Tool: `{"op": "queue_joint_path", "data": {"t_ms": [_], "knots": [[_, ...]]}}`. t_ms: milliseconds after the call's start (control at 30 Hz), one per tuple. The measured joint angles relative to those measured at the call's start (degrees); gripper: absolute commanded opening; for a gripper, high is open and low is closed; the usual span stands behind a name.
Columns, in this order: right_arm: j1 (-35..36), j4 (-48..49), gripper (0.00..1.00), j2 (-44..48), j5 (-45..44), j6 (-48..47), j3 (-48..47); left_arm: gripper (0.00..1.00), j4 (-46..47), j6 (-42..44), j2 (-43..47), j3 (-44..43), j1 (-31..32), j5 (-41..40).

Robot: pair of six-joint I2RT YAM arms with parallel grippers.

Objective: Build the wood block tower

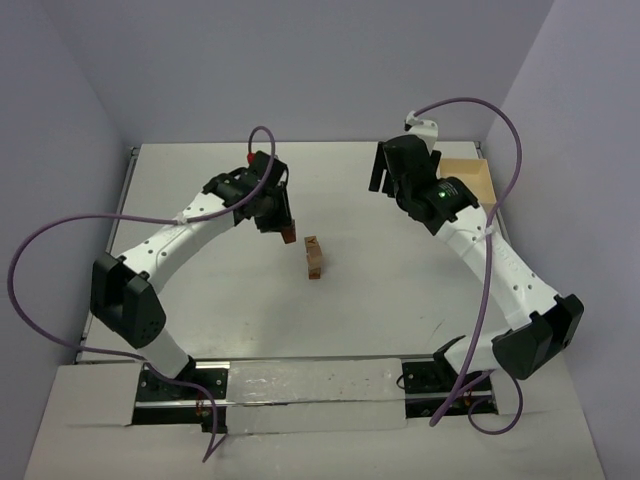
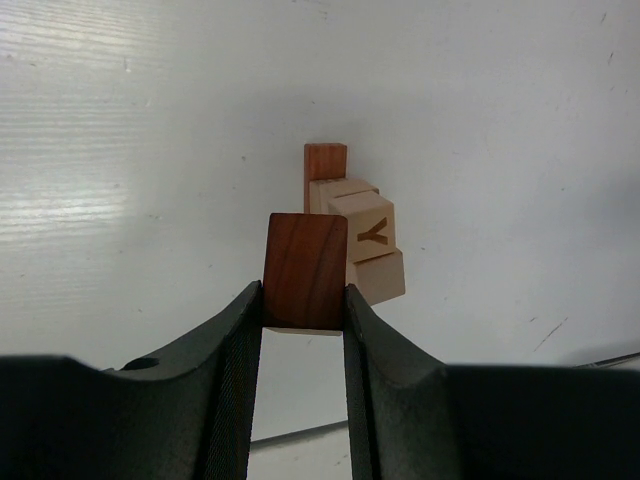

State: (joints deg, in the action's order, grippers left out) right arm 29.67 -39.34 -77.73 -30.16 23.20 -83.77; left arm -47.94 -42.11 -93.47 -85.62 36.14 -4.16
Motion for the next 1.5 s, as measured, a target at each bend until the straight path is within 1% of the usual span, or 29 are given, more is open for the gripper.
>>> {"op": "queue_joint_path", "data": {"t_ms": [133,333,433,667,1067,1133,1367,1400,1433,1500], "knots": [[-0.7,-0.4,0.8,0.7,1.2,0.2,1.5,0.0,0.0,-0.8,-2.2,-0.9,2.2,-1.4],[-1.3,-0.7,0.78,2.4,2.4,0.2,3.9,0.0,-0.4,-1.9,-4.2,-1.2,3.9,-2.2],[-1.3,-0.8,0.77,3.3,2.9,0.2,4.7,0.0,-0.7,-2.5,-5.5,-2.8,5.2,-2.8],[-1.3,-0.6,0.77,5.1,3.8,0.2,5.8,0.0,-0.7,-2.7,-6.1,-4.4,9.3,-4.4],[-1.3,-0.6,0.77,5.9,4.9,0.2,6.5,0.0,-0.7,-2.8,-6.6,-4.4,9.7,-5.4],[-1.3,-0.6,0.76,5.9,5.1,0.2,6.5,0.05,-0.7,-2.7,-6.9,-4.4,9.7,-5.5],[-1.3,-0.5,0.76,6.0,5.6,0.2,6.6,0.11,-0.7,-2.7,-7.6,-4.4,9.7,-5.5],[-1.3,-0.5,0.76,6.1,5.6,0.2,6.8,0.14,-0.7,-2.6,-7.7,-4.4,9.7,-5.5],[-1.3,-0.5,0.76,6.2,5.7,0.2,7.0,0.15,-0.7,-2.6,-7.8,-4.4,9.7,-5.5],[-1.3,-0.6,0.75,6.5,5.8,0.2,7.4,0.19,-0.7,-2.4,-7.9,-4.4,9.7,-5.5]]}}
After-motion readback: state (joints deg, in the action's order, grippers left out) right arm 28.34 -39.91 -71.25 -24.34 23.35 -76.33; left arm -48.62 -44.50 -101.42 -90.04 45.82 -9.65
